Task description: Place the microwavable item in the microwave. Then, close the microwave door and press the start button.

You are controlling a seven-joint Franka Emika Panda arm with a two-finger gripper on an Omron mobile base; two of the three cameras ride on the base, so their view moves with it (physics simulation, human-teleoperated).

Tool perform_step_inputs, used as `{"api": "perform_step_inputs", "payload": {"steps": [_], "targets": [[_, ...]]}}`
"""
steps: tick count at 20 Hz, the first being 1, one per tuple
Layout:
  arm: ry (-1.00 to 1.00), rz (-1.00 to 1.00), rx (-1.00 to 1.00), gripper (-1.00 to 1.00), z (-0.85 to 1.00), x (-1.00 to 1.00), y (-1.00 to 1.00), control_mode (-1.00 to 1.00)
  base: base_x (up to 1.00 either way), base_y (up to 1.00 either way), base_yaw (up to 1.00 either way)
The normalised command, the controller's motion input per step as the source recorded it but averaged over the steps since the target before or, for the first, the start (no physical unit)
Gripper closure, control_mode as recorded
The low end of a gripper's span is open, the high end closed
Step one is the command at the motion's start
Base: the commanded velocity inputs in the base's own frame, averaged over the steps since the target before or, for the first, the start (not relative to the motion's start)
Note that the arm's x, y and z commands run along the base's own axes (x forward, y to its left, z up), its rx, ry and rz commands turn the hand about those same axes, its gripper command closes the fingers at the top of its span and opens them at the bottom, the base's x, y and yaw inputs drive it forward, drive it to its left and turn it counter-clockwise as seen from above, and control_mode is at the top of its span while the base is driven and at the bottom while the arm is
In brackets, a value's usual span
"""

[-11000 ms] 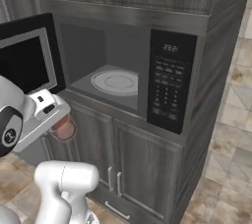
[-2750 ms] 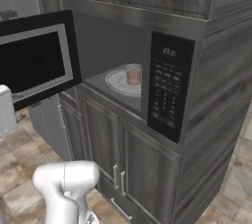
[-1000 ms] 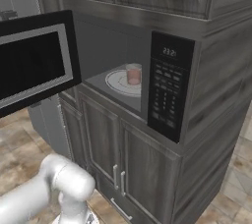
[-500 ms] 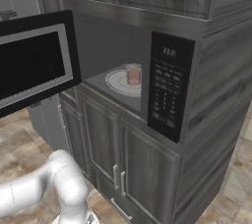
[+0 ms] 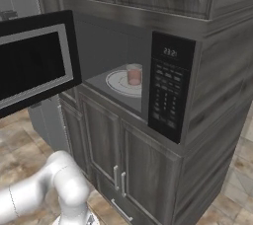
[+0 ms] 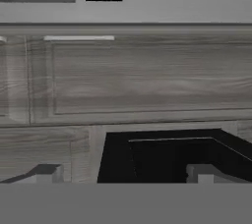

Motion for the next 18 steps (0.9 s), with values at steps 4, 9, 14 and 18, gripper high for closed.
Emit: {"api": "perform_step_inputs", "payload": {"steps": [4, 9, 14, 18], "targets": [[-0.09, -0.04, 0.11, -1.0, 0.31, -0.22, -1.0, -1.0, 0.0, 0.0, 0.0], [-0.1, -0.04, 0.13, -1.0, 0.36, -0.28, -1.0, -1.0, 0.0, 0.0, 0.0], [-0.14, -0.07, 0.15, -1.0, 0.43, -0.54, -1.0, -1.0, 0.0, 0.0, 0.0], [-0.12, -0.07, 0.17, -1.0, 0.4, -0.53, -1.0, -1.0, 0.0, 0.0, 0.0]]}}
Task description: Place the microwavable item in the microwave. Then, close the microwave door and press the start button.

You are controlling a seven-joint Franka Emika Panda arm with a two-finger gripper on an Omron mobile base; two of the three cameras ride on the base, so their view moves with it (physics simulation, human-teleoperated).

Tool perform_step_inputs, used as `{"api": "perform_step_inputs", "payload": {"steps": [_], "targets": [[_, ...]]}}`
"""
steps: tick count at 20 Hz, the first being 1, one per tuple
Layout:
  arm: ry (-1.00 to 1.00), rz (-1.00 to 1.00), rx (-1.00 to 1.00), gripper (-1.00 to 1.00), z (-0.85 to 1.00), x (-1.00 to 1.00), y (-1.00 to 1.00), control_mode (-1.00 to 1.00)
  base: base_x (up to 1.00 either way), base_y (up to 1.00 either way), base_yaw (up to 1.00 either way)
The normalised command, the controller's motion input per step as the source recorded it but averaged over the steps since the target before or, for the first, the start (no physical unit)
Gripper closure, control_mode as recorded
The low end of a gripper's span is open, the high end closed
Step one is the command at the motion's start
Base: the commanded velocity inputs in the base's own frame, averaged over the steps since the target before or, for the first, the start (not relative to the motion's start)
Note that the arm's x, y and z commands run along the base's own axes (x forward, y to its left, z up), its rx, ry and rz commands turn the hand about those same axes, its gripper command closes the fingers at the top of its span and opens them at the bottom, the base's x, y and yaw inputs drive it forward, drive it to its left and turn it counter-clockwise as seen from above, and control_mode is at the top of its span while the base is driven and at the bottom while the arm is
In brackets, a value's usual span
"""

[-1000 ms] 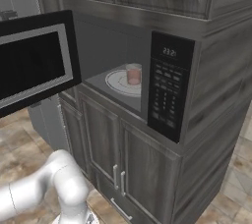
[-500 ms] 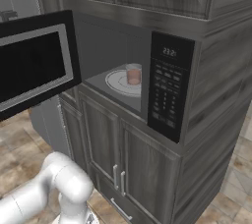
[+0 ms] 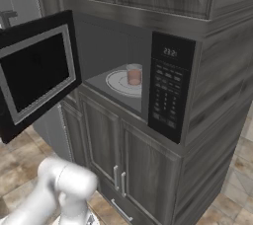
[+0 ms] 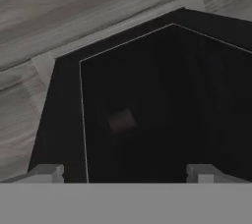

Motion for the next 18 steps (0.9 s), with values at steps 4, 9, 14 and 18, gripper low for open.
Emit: {"api": "perform_step_inputs", "payload": {"steps": [4, 9, 14, 18], "targets": [[-0.06, -0.03, 0.21, -1.0, 0.28, -0.3, -1.0, -1.0, 0.0, 0.0, 0.0], [-0.01, 0.0, 0.23, -1.0, 0.16, -0.06, -1.0, -1.0, 0.0, 0.0, 0.0], [0.0, 0.0, 0.23, -1.0, 0.09, 0.01, -1.0, -1.0, 0.0, 0.0, 0.0], [0.0, 0.0, 0.19, -1.0, 0.14, 0.18, -1.0, -1.0, 0.0, 0.0, 0.0]]}}
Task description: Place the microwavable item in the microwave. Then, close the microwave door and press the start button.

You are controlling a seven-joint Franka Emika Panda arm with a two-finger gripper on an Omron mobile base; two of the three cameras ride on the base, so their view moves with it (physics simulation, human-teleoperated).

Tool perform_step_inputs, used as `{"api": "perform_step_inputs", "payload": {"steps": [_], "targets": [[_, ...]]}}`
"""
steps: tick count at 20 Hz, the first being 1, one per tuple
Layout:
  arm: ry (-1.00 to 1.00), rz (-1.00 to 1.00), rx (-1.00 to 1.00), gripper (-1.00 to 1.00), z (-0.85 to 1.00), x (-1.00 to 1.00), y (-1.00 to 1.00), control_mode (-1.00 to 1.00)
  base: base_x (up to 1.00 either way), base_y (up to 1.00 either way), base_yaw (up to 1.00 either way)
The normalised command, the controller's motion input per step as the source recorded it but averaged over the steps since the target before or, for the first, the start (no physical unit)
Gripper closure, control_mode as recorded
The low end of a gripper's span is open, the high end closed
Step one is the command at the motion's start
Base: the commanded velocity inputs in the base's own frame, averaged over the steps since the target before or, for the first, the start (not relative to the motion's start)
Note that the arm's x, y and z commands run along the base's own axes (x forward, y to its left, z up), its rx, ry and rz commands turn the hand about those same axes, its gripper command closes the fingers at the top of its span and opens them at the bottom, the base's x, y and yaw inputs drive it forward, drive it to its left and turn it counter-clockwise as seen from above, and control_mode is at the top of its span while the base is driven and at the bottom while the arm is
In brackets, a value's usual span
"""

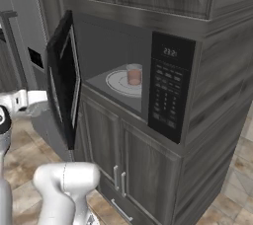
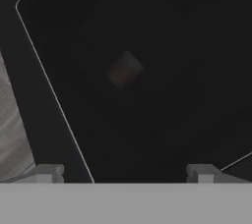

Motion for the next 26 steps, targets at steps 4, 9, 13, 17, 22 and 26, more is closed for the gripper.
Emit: {"api": "perform_step_inputs", "payload": {"steps": [4, 9, 13, 17, 22, 26], "targets": [[0.0, 0.01, 0.17, -1.0, 0.12, 0.38, -1.0, -1.0, 0.0, 0.0, 0.0], [0.0, 0.08, 0.09, -1.0, 0.13, 0.64, -0.9, -1.0, 0.0, 0.0, 0.0], [0.0, 0.07, 0.05, -1.0, 0.18, 0.76, -0.56, -1.0, 0.0, 0.0, 0.0], [0.0, 0.07, 0.03, -1.0, 0.15, 0.87, -0.35, -1.0, 0.0, 0.0, 0.0], [0.0, 0.06, 0.02, -1.0, 0.3, 0.66, -0.3, -1.0, 0.0, 0.0, 0.0], [0.0, 0.01, 0.01, -1.0, 0.4, 0.1, -0.1, -1.0, 0.0, 0.0, 0.0]]}}
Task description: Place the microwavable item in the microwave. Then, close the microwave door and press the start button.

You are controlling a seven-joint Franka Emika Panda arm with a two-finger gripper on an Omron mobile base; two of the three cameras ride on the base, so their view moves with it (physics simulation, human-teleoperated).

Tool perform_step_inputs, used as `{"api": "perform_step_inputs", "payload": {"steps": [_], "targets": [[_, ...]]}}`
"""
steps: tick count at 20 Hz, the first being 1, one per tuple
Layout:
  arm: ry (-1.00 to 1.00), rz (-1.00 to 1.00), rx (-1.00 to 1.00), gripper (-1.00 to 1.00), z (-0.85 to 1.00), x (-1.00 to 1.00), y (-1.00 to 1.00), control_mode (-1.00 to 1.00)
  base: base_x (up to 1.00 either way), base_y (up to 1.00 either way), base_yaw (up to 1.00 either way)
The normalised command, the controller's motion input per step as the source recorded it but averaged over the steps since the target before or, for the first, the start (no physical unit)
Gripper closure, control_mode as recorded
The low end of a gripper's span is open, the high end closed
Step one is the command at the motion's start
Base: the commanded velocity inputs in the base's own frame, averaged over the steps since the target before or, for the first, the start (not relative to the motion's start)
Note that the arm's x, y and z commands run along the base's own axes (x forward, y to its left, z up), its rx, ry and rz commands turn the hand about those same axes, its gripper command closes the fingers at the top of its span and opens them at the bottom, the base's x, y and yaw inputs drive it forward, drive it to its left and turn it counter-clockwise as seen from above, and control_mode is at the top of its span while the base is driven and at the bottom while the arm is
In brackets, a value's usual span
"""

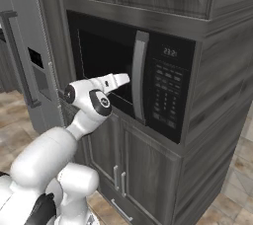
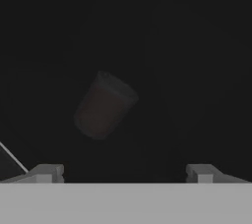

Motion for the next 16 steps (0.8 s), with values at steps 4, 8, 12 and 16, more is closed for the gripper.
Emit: {"api": "perform_step_inputs", "payload": {"steps": [4, 8, 12, 16], "targets": [[0.0, 0.0, 0.03, -1.0, 0.33, 0.08, -0.05, -1.0, 0.0, 0.0, 0.0], [0.06, 0.0, 0.06, -1.0, 0.27, 0.25, -0.09, -1.0, 0.0, 0.0, 0.0], [0.2, 0.0, 0.08, -1.0, 0.13, 0.63, -0.06, -1.0, 0.0, 0.0, 0.0], [0.22, 0.0, 0.06, -1.0, 0.09, 0.54, 0.0, -1.0, 0.0, 0.0, 0.0]]}}
